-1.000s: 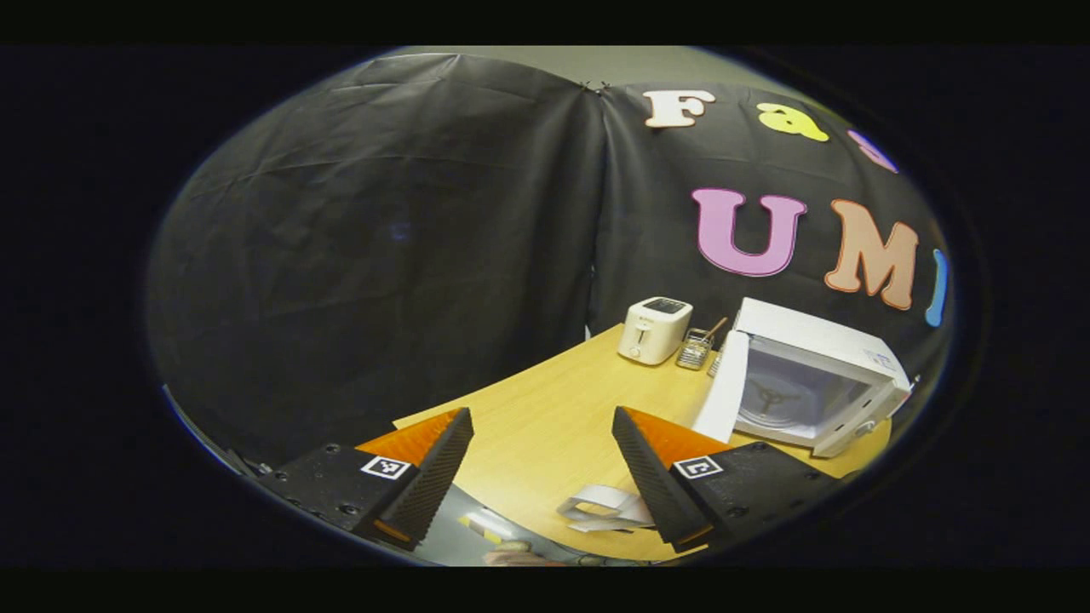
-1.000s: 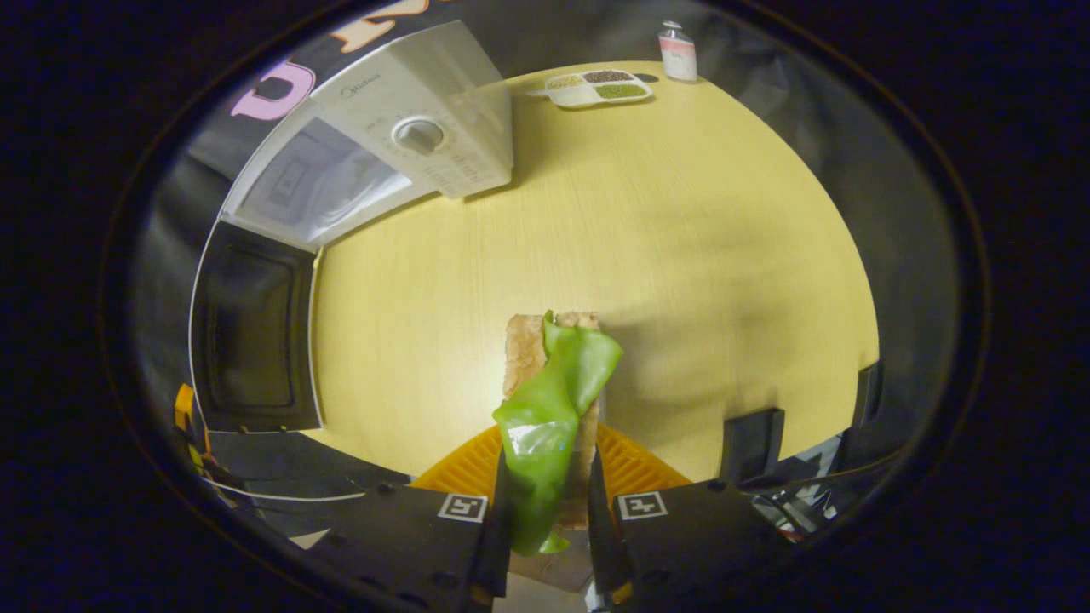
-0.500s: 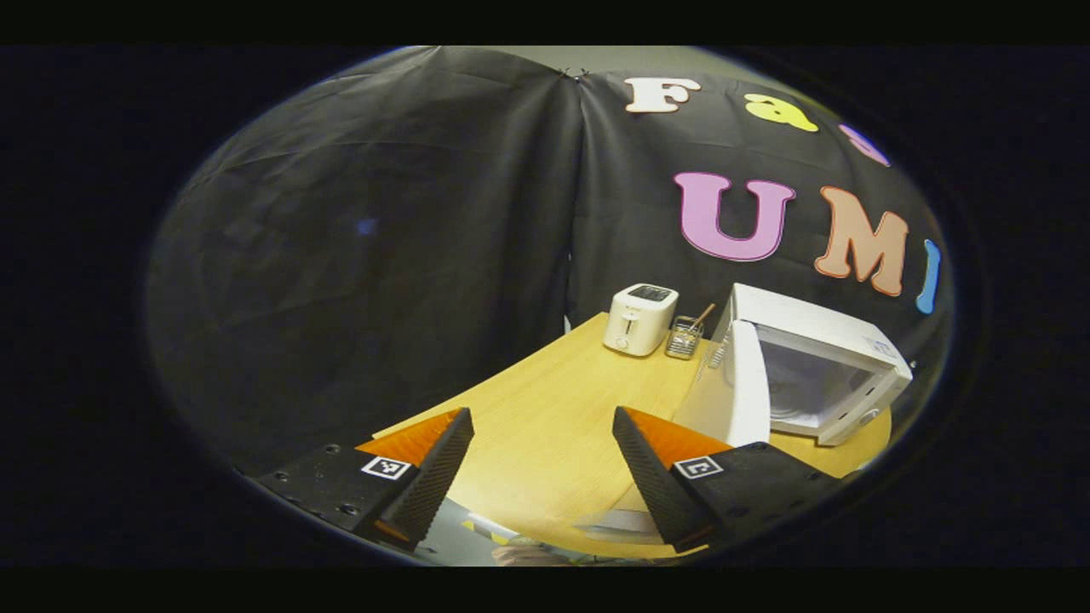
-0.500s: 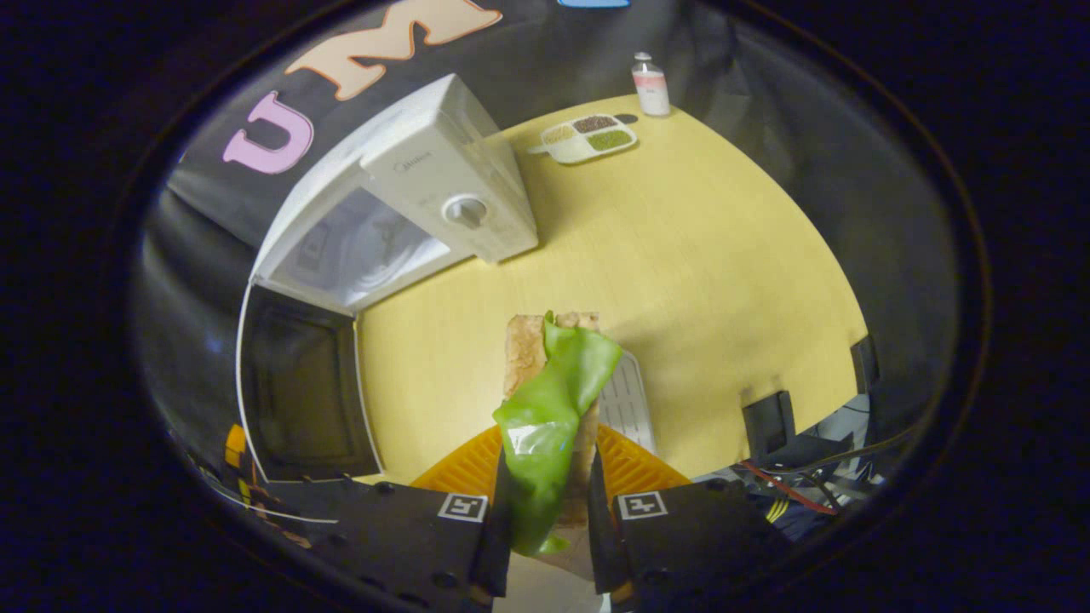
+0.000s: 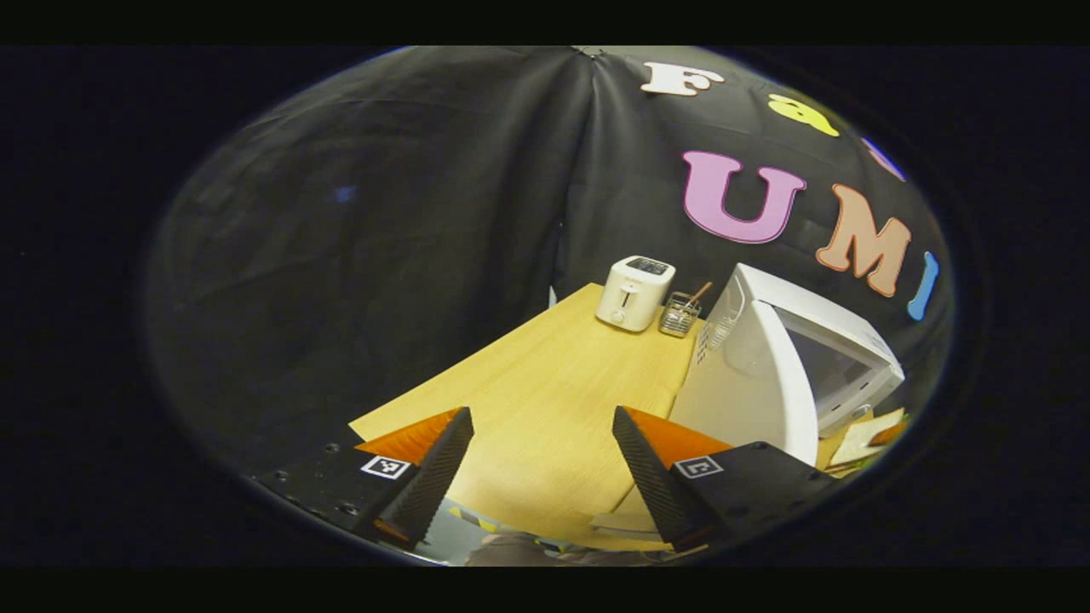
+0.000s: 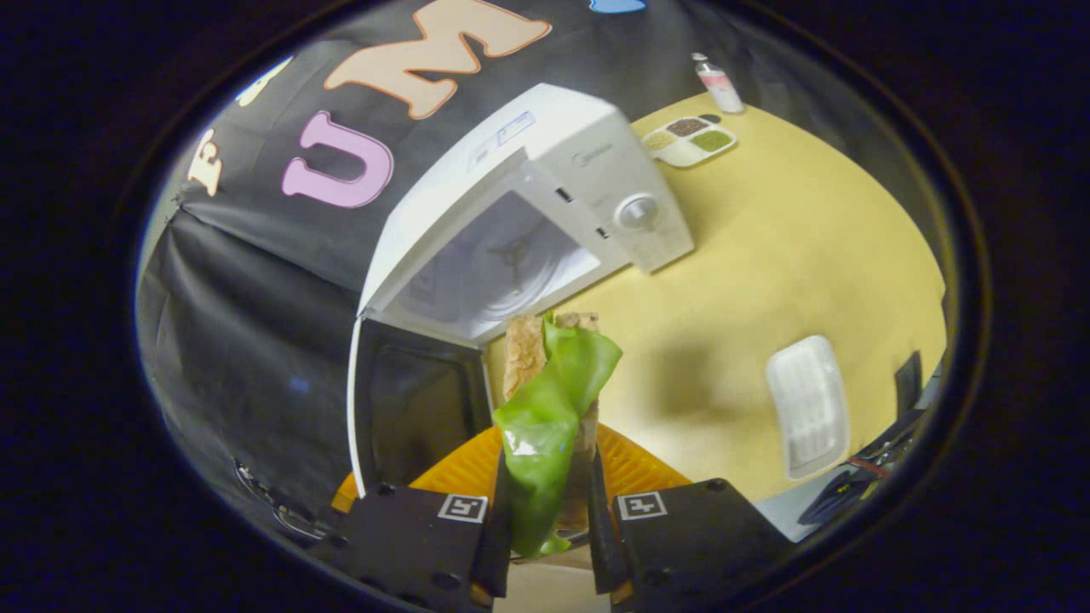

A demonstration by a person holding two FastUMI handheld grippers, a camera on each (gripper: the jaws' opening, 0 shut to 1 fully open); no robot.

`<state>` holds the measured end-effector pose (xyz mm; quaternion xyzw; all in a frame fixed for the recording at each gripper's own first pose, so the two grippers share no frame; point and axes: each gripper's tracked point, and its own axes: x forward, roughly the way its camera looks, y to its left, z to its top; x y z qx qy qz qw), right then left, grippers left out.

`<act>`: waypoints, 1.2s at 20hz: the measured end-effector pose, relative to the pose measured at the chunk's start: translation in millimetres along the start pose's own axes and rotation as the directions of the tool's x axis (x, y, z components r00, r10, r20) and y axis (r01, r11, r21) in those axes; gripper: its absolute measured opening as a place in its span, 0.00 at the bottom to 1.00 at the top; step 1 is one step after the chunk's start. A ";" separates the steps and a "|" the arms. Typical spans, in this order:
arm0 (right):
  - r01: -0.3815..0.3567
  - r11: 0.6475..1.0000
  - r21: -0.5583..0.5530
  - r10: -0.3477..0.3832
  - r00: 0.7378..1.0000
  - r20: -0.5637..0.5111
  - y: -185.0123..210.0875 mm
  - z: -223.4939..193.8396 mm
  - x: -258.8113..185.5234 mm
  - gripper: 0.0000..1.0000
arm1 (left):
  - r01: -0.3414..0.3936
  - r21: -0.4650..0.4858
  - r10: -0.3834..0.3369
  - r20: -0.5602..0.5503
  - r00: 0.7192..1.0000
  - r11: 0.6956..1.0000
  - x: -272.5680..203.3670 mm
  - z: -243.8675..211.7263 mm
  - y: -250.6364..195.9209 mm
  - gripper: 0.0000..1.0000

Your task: Open the microwave oven with the left hand, put the food in, and close the microwave oven.

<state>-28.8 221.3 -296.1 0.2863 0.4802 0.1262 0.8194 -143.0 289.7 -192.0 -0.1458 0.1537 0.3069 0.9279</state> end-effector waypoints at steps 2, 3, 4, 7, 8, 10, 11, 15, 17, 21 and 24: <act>-0.064 0.997 0.048 0.063 0.998 0.032 23.8 -7.2 17.7 0.41 | 0.015 0.025 -0.015 -0.010 1.000 1.000 4.1 -1.0 2.7 0.96; -0.094 0.993 0.072 0.091 0.995 0.042 33.9 -10.9 26.0 0.41 | 0.022 0.036 -0.022 -0.010 1.000 0.999 5.2 0.0 5.1 0.96; -0.118 0.989 0.092 0.113 0.992 0.058 42.0 -12.9 34.0 0.41 | 0.028 0.046 -0.028 -0.009 1.000 0.999 5.8 1.4 7.0 0.96; -0.164 0.981 0.100 0.150 0.979 0.139 62.6 -8.6 56.7 0.41 | 0.029 0.073 -0.029 -0.006 1.000 0.997 8.1 4.4 16.7 0.96; -0.178 0.979 0.100 0.160 0.972 0.170 68.5 -6.0 63.2 0.40 | 0.031 0.077 -0.031 -0.007 0.999 0.997 9.7 6.0 17.8 0.94; -0.231 0.966 0.118 0.203 0.956 0.214 84.9 -1.6 76.7 0.40 | 0.037 0.077 -0.036 -0.009 0.999 0.996 10.9 6.1 21.4 0.94; -0.254 0.959 0.126 0.221 0.948 0.230 91.6 1.3 83.4 0.40 | 0.037 0.077 -0.036 -0.013 0.999 0.996 11.6 5.4 23.5 0.94; -0.286 0.949 0.135 0.243 0.933 0.267 104.4 12.3 110.8 0.40 | 0.025 0.064 -0.024 -0.008 1.000 0.998 12.6 9.0 34.3 0.92; -0.290 0.946 0.147 0.240 0.928 0.286 105.0 21.0 123.3 0.40 | 0.009 0.055 -0.008 -0.014 1.000 0.998 12.5 7.3 42.0 0.95; -0.225 0.964 0.143 0.162 0.921 0.353 93.7 42.2 153.1 0.39 | 0.002 0.016 -0.002 -0.020 1.000 1.000 11.7 6.4 45.5 0.95; -0.176 0.974 0.141 0.112 0.921 0.374 85.7 53.5 177.6 0.39 | 0.002 0.013 -0.002 -0.029 1.000 1.000 11.2 5.1 45.5 0.95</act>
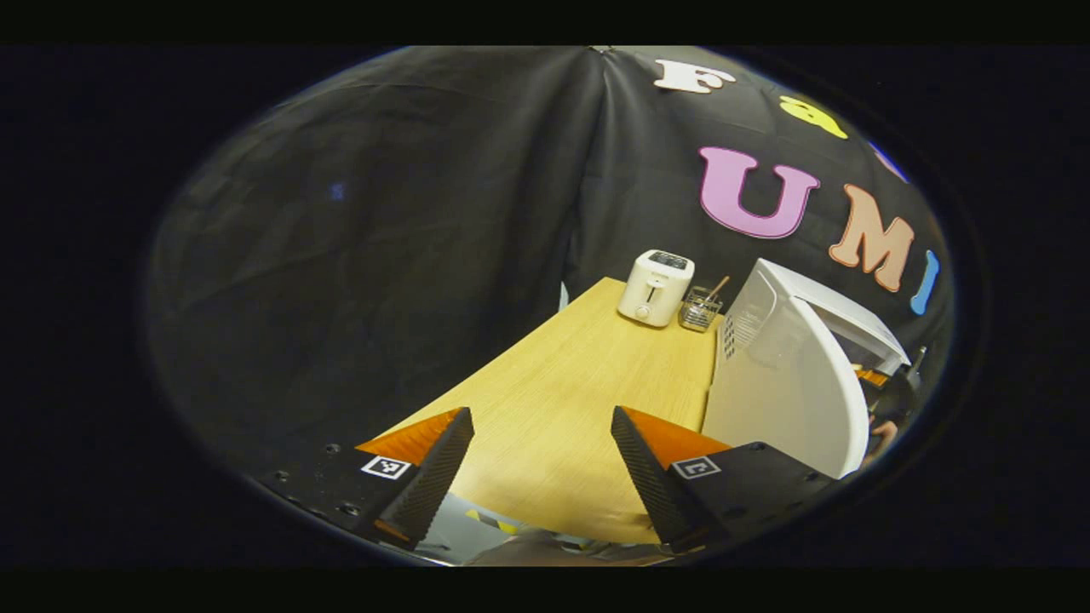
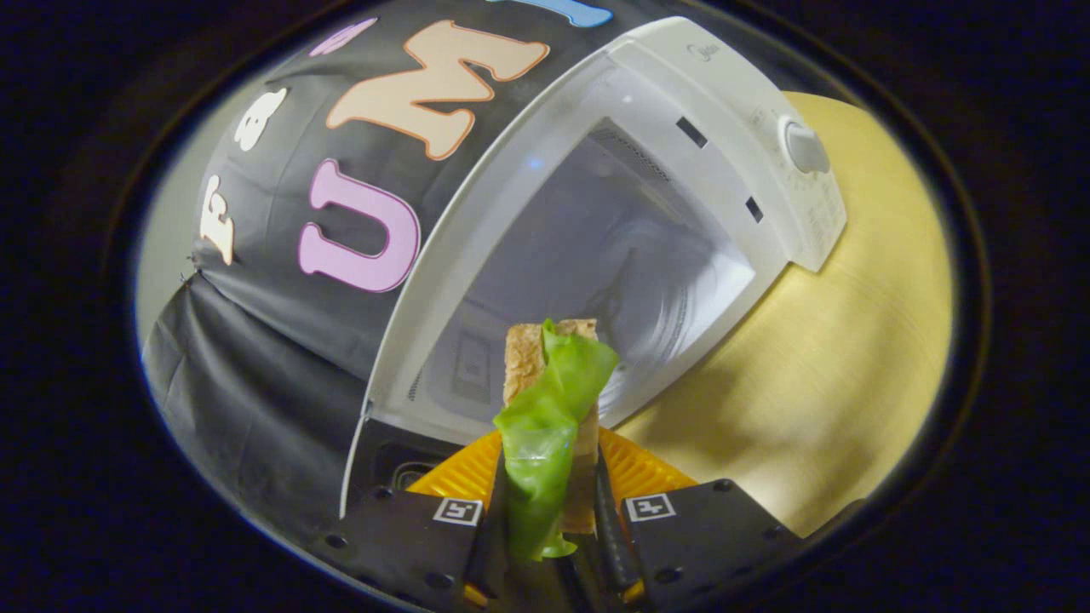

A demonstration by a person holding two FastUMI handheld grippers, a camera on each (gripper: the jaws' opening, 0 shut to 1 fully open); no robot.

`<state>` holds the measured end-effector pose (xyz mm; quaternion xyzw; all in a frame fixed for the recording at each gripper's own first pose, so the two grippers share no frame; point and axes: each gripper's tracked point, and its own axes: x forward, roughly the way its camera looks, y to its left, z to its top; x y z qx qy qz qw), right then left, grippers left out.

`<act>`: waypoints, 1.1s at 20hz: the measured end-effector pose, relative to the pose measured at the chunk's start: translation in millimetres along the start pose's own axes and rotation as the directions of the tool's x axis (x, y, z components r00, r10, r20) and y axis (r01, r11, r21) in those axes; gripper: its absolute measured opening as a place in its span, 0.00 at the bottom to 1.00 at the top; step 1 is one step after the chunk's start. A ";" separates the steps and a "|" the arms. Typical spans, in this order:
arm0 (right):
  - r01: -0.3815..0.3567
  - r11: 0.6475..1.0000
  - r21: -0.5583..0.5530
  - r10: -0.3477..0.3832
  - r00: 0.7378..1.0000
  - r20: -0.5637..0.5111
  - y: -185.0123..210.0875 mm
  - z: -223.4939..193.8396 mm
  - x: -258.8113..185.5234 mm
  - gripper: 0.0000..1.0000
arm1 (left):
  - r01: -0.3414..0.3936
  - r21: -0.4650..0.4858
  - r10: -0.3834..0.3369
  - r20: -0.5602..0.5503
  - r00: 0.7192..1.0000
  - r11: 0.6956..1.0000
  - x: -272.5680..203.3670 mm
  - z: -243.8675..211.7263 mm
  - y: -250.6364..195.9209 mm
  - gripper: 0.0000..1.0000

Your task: Open the microwave oven with the left hand, put the food in, and close the microwave oven.

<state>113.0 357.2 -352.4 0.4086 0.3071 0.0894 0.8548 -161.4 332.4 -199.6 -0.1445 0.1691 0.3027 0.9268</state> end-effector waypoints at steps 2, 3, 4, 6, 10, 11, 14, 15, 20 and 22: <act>0.012 1.000 0.015 -0.012 1.000 0.022 -2.9 4.3 16.2 0.46 | 0.009 0.003 -0.009 -0.008 1.000 1.000 -0.4 -1.7 0.6 0.92; 0.015 1.000 0.021 -0.016 0.999 0.031 -3.5 7.2 23.6 0.46 | 0.014 0.000 -0.014 -0.016 1.000 1.000 0.0 -3.1 1.5 0.93; 0.020 0.999 0.025 -0.021 0.999 0.041 -4.5 8.0 29.3 0.46 | 0.015 -0.006 -0.015 -0.029 0.999 1.000 0.6 -5.6 2.2 0.95; 0.026 1.000 0.014 -0.027 0.998 0.052 -4.8 9.3 38.5 0.46 | 0.006 -0.020 -0.007 -0.049 0.999 1.000 4.8 -9.4 4.5 0.92; 0.037 0.999 -0.020 -0.034 0.992 0.124 -2.7 24.7 51.4 0.46 | -0.008 -0.041 0.006 -0.065 0.998 0.999 5.1 -11.5 7.4 0.91; 0.051 0.998 -0.038 -0.044 0.987 0.153 -4.0 33.1 55.3 0.46 | -0.007 -0.040 0.004 -0.071 0.997 0.999 4.7 -12.4 6.5 0.91; 0.097 0.992 -0.083 -0.077 0.973 0.216 -9.2 49.0 61.6 0.39 | -0.004 -0.026 0.002 -0.082 0.997 1.000 1.1 -15.7 7.0 0.99; 0.110 0.989 -0.098 -0.084 0.969 0.233 -11.2 53.1 64.5 0.39 | -0.004 -0.022 0.002 -0.086 0.996 1.000 0.9 -16.3 6.2 0.95; 0.185 0.964 -0.189 -0.117 0.940 0.321 -16.2 66.5 68.5 0.48 | 0.003 -0.013 -0.005 -0.109 0.994 1.000 -2.0 -23.4 5.8 0.95; 0.222 0.946 -0.236 -0.130 0.927 0.350 -19.0 72.7 68.5 0.49 | 0.004 -0.011 -0.006 -0.121 0.993 1.000 -2.3 -26.7 6.6 0.91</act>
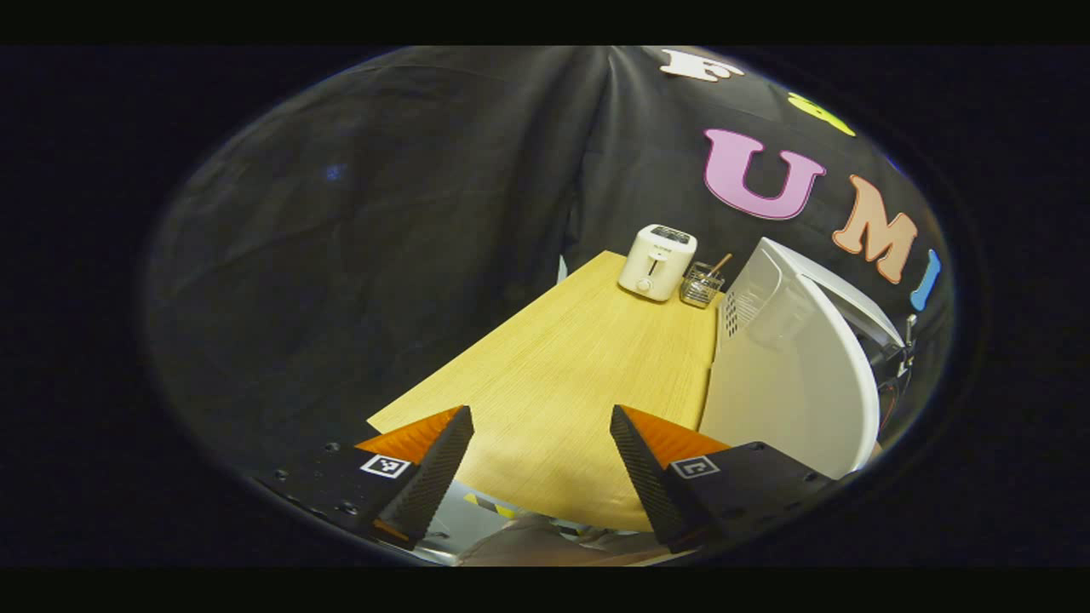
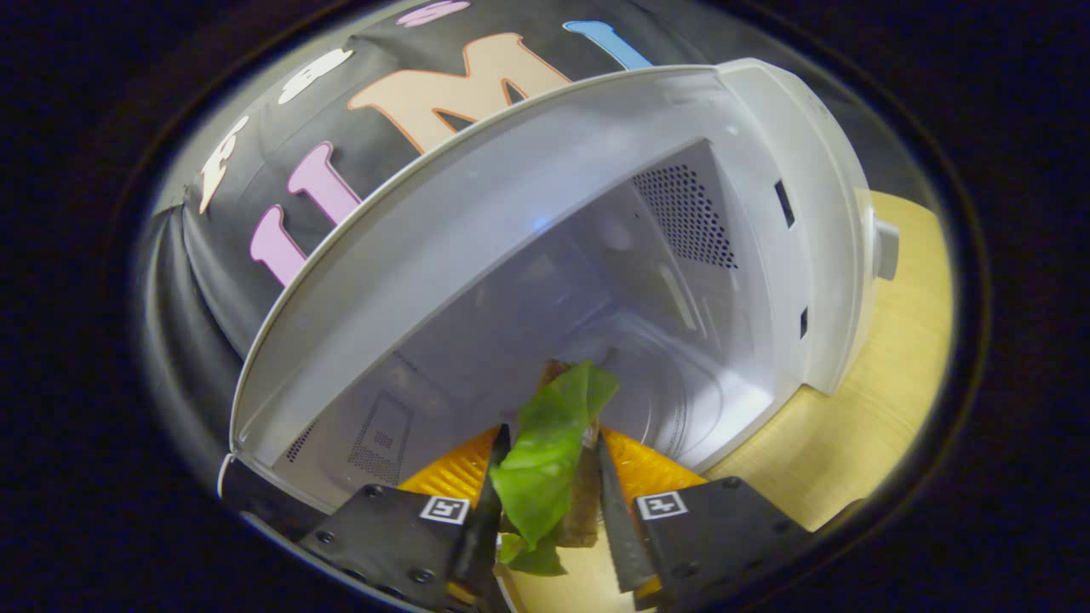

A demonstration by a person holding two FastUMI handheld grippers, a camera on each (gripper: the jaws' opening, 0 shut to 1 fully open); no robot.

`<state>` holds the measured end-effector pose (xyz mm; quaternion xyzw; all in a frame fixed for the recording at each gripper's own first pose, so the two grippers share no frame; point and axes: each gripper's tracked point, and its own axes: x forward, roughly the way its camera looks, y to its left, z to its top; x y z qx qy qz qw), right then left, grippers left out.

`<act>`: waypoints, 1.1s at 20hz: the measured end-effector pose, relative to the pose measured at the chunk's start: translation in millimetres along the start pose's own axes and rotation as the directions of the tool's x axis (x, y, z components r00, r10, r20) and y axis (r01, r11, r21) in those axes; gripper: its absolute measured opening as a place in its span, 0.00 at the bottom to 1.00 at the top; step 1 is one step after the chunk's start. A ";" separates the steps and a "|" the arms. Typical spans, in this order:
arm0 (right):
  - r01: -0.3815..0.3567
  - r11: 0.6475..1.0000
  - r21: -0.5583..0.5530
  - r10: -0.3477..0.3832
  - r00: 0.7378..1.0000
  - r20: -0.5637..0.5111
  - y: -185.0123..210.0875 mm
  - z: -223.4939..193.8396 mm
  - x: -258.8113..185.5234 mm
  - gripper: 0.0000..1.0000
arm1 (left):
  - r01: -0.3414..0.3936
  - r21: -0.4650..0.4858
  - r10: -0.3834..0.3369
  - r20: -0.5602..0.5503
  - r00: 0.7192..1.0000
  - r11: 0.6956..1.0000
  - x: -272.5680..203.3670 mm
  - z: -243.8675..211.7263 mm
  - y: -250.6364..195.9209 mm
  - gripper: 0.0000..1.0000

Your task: Open the microwave oven with the left hand, put the food in, and close the microwave oven.

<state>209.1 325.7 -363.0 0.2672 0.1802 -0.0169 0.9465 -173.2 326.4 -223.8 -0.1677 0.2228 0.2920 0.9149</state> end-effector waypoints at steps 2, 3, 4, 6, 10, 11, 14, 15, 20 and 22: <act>0.044 0.996 -0.082 -0.043 0.999 0.020 -9.7 5.5 1.8 0.56 | 0.003 0.003 -0.003 -0.008 1.000 1.000 -1.1 -2.5 -0.1 0.95; 0.061 0.991 -0.119 -0.059 0.998 0.022 -15.3 8.2 1.9 0.58 | 0.005 0.006 -0.005 -0.011 1.000 1.000 -1.0 -3.1 -0.9 0.95; 0.067 0.988 -0.143 -0.064 0.998 0.024 -18.6 11.0 2.5 0.66 | 0.008 0.009 -0.008 -0.012 1.000 1.000 -1.6 -3.5 -1.3 0.95; 0.064 0.982 -0.175 -0.059 0.998 0.034 -21.8 22.2 -2.1 0.91 | 0.017 0.019 -0.017 -0.013 1.000 1.000 -2.6 -4.0 -2.7 0.95; 0.065 0.955 -0.288 -0.042 0.995 0.085 -21.4 48.1 -31.1 0.90 | 0.041 0.038 -0.041 -0.004 0.999 0.998 -5.5 -2.5 -7.8 0.93; 0.059 0.947 -0.316 -0.032 0.996 0.089 -19.2 52.7 -39.9 0.99 | 0.049 0.041 -0.049 0.000 0.999 0.998 -6.2 -1.7 -10.6 0.94; 0.046 0.935 -0.352 -0.006 0.994 0.112 -13.1 66.7 -73.6 0.99 | 0.082 0.045 -0.082 -0.003 0.997 0.996 -6.2 -3.6 -19.7 0.77; 0.043 0.936 -0.348 0.000 0.992 0.123 -10.3 73.0 -88.1 0.91 | 0.094 0.044 -0.094 -0.003 0.996 0.995 -5.7 -3.9 -23.9 0.73; 0.046 0.946 -0.320 0.015 0.982 0.188 -10.6 112.3 -172.6 0.90 | 0.157 0.038 -0.156 -0.025 0.987 0.987 -6.1 -13.2 -43.4 0.31; 0.062 0.953 -0.296 0.001 0.978 0.208 -20.4 124.7 -201.7 0.99 | 0.183 0.025 -0.182 -0.040 0.983 0.983 -9.3 -18.5 -52.0 0.13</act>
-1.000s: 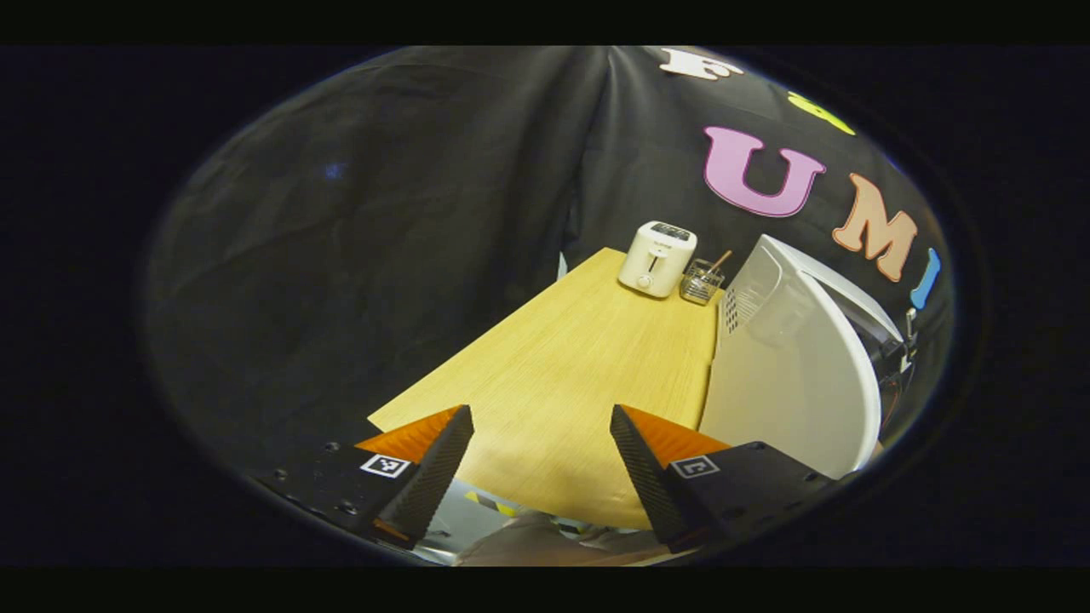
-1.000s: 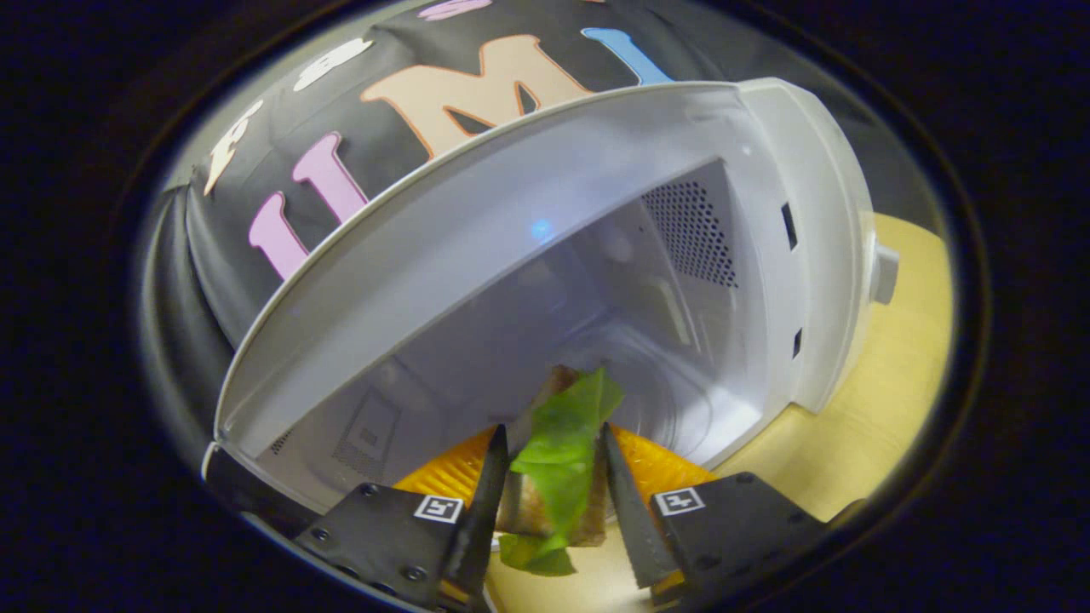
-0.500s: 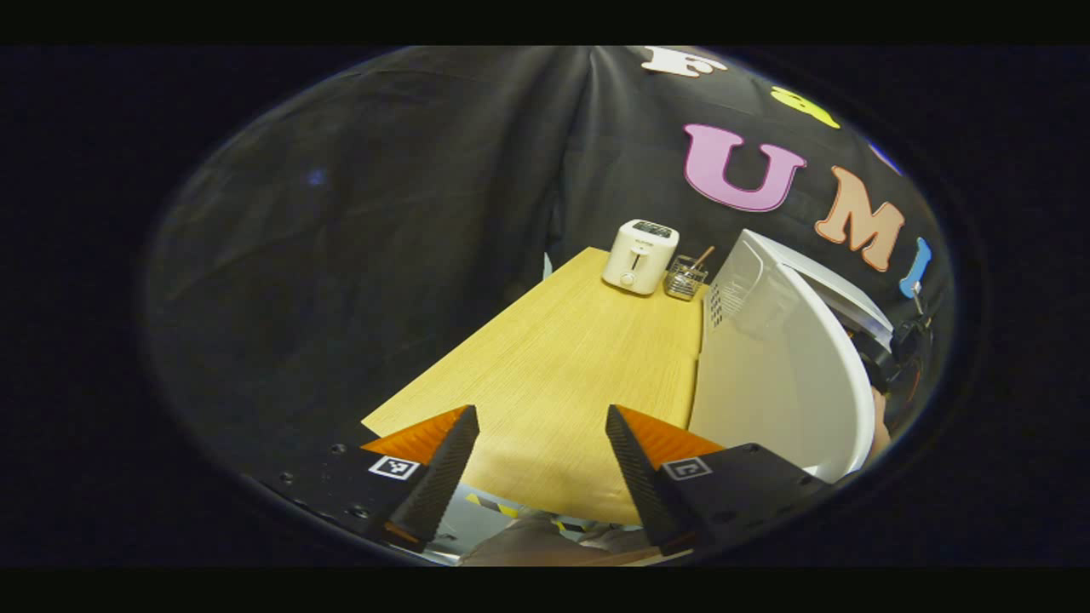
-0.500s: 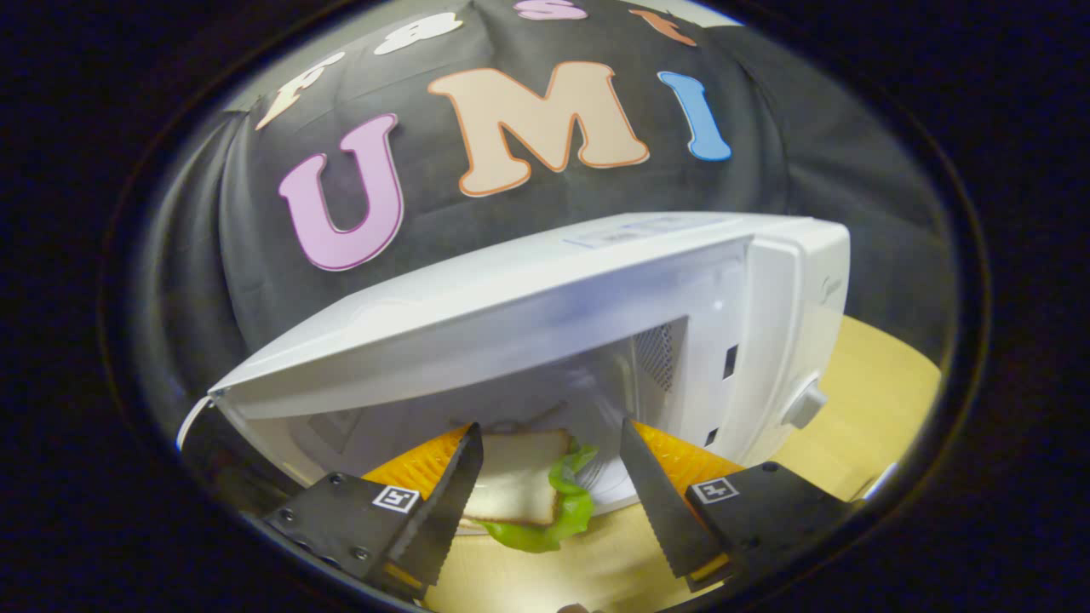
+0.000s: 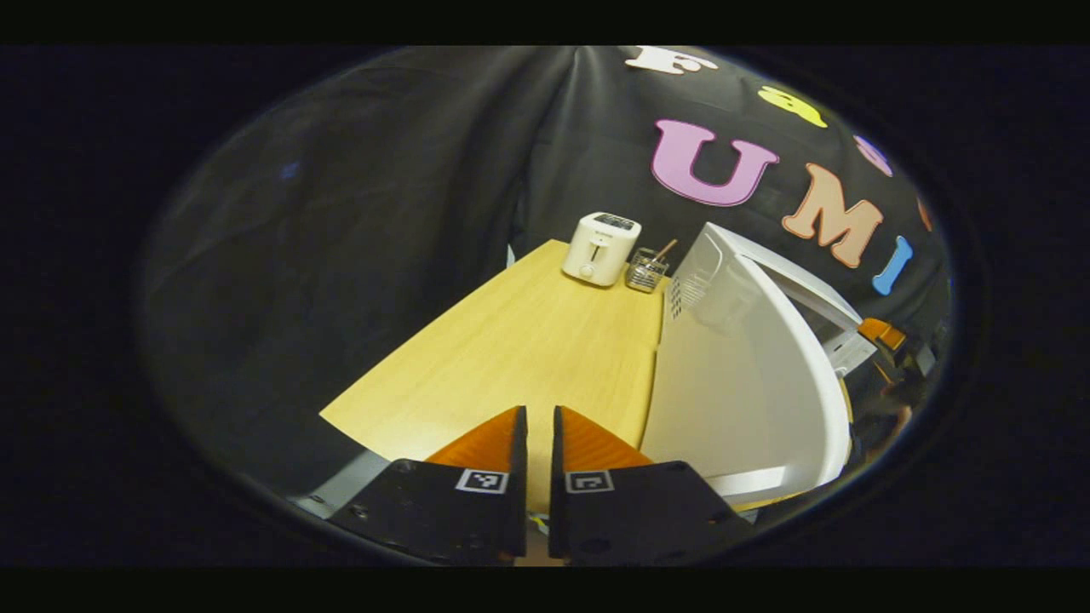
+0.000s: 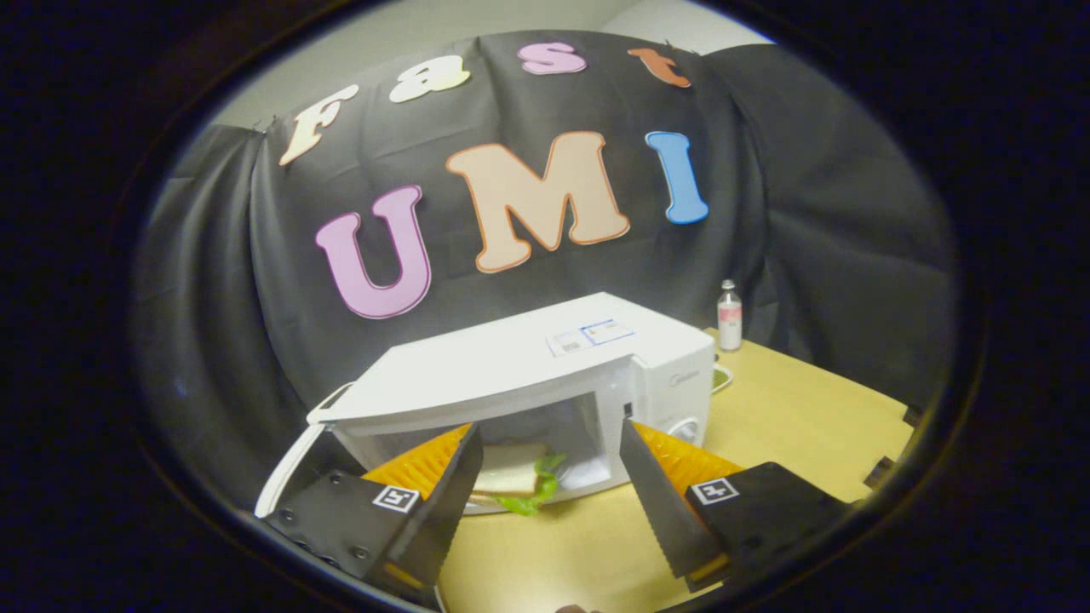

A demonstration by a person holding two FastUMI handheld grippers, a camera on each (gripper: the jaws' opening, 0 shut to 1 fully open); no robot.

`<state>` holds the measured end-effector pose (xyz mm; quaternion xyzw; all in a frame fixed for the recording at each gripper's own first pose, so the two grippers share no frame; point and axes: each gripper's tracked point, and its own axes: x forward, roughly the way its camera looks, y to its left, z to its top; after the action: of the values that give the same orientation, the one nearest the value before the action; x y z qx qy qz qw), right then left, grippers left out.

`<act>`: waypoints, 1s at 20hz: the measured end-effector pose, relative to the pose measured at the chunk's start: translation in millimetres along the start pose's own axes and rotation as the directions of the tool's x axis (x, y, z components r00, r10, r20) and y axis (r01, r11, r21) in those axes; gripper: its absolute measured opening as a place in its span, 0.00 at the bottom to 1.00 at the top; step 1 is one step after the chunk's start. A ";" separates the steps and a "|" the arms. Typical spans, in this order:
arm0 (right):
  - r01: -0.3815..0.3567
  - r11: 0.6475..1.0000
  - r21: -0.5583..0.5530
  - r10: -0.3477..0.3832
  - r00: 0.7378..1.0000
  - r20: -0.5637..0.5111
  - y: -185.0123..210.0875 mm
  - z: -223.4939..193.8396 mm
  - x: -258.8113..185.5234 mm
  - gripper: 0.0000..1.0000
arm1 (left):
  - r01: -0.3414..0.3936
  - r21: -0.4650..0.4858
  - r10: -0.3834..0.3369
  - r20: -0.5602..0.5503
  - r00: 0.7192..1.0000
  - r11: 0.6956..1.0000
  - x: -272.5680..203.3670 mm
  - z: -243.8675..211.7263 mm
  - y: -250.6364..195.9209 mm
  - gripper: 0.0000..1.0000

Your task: Open the microwave oven with the left hand, put the food in, and close the microwave oven.

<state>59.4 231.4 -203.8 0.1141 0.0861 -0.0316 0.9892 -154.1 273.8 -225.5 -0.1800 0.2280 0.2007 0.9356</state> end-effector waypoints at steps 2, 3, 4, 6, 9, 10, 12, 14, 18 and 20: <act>0.035 0.999 0.017 -0.035 0.999 0.018 -19.8 14.2 -23.2 0.99 | 0.014 -0.003 -0.014 -0.002 1.000 1.000 -0.3 -2.9 -6.4 0.01; 0.054 0.998 0.026 -0.055 0.998 0.026 -29.4 21.3 -35.1 0.99 | 0.024 0.001 -0.024 -0.003 1.000 1.000 -0.9 -4.0 -11.0 0.00; 0.071 0.997 0.035 -0.072 0.997 0.036 -38.2 27.8 -47.2 0.99 | 0.031 0.009 -0.031 -0.003 1.000 0.999 -1.3 -5.6 -14.3 0.01; 0.104 0.993 0.049 -0.106 0.993 0.053 -55.4 38.5 -68.7 0.90 | 0.052 0.037 -0.053 0.005 0.999 0.998 -3.1 -4.1 -23.0 0.01; 0.135 0.990 0.052 -0.138 0.988 0.067 -73.6 46.2 -100.2 0.90 | 0.095 0.082 -0.097 0.020 0.995 0.992 -4.1 1.9 -40.0 0.00; 0.144 0.988 0.049 -0.148 0.986 0.072 -78.6 46.6 -108.9 0.90 | 0.113 0.091 -0.115 0.018 0.993 0.989 -4.0 1.4 -45.3 0.01; 0.167 0.986 0.026 -0.169 0.982 0.079 -90.4 44.1 -127.3 0.90 | 0.168 0.113 -0.169 -0.006 0.986 0.979 -5.3 -4.5 -60.6 0.01; 0.187 0.982 -0.011 -0.186 0.980 0.074 -100.8 39.5 -138.2 0.90 | 0.219 0.154 -0.217 -0.030 0.976 0.963 -7.3 -9.3 -74.4 0.00; 0.209 0.977 -0.046 -0.208 0.978 0.030 -111.7 21.0 -152.8 0.90 | 0.296 0.226 -0.292 -0.050 0.955 0.928 -9.6 -9.4 -101.7 0.01; 0.222 0.974 -0.047 -0.222 0.975 0.007 -118.1 11.0 -155.3 0.99 | 0.312 0.264 -0.310 -0.054 0.949 0.913 -10.1 -7.3 -111.0 0.01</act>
<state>-101.2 120.8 -191.6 0.0802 0.0983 -0.1400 0.9820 -114.2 172.9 -199.3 -0.0864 0.2266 0.0156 0.9700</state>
